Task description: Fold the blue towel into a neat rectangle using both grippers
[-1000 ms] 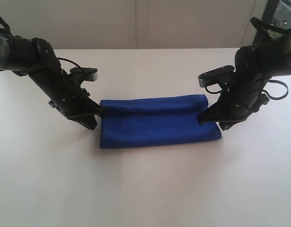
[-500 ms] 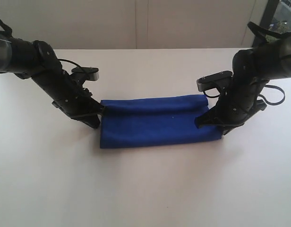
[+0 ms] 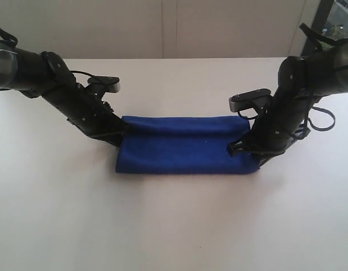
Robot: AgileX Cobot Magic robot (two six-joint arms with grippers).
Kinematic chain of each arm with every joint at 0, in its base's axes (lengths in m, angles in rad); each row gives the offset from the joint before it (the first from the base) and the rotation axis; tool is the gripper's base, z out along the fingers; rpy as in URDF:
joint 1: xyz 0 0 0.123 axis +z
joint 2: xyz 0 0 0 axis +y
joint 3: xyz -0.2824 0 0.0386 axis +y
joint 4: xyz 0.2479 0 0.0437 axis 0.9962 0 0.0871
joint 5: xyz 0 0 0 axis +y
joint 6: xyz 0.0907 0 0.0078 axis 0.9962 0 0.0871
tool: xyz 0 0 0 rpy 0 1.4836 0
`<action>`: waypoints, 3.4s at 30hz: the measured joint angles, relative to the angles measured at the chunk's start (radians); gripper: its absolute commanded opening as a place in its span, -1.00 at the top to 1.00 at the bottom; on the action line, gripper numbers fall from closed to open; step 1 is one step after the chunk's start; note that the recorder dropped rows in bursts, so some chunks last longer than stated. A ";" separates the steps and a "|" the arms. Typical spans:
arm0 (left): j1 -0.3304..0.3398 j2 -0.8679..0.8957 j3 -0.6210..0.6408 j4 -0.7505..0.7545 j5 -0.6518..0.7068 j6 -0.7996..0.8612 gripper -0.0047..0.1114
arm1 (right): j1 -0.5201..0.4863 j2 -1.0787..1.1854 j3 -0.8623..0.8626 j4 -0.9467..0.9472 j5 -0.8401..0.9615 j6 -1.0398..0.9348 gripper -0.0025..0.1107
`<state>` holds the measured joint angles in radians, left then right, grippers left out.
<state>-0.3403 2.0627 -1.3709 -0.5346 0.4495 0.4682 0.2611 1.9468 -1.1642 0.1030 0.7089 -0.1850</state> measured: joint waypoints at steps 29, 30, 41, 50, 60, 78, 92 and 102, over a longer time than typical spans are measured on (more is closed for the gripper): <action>0.006 -0.063 -0.011 -0.030 0.079 0.085 0.92 | 0.000 -0.022 -0.058 0.005 -0.118 0.002 0.96; 0.006 -0.055 -0.017 -0.048 0.079 0.095 0.92 | 0.000 -0.019 -0.058 0.005 -0.126 0.002 0.96; 0.006 -0.005 -0.046 -0.093 0.044 0.113 0.92 | 0.000 0.029 -0.058 0.007 -0.196 0.002 0.96; 0.006 0.000 -0.046 -0.104 -0.059 0.135 0.92 | 0.000 0.053 -0.058 0.007 -0.342 0.002 0.96; 0.006 0.008 -0.046 -0.133 -0.222 0.144 0.92 | 0.000 0.053 -0.058 0.007 -0.559 0.013 0.96; 0.040 -0.122 -0.046 -0.107 0.009 0.110 0.92 | -0.002 -0.120 -0.048 0.012 -0.267 0.033 0.96; 0.069 -0.387 0.166 0.171 0.152 -0.199 0.92 | -0.059 -0.436 0.176 0.051 -0.092 0.053 0.96; 0.084 -0.701 0.331 0.184 0.161 -0.227 0.92 | -0.065 -0.831 0.307 0.055 -0.082 0.085 0.96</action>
<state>-0.2567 1.3621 -1.0403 -0.3506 0.6110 0.2410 0.1961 1.1163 -0.8571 0.1576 0.6267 -0.0999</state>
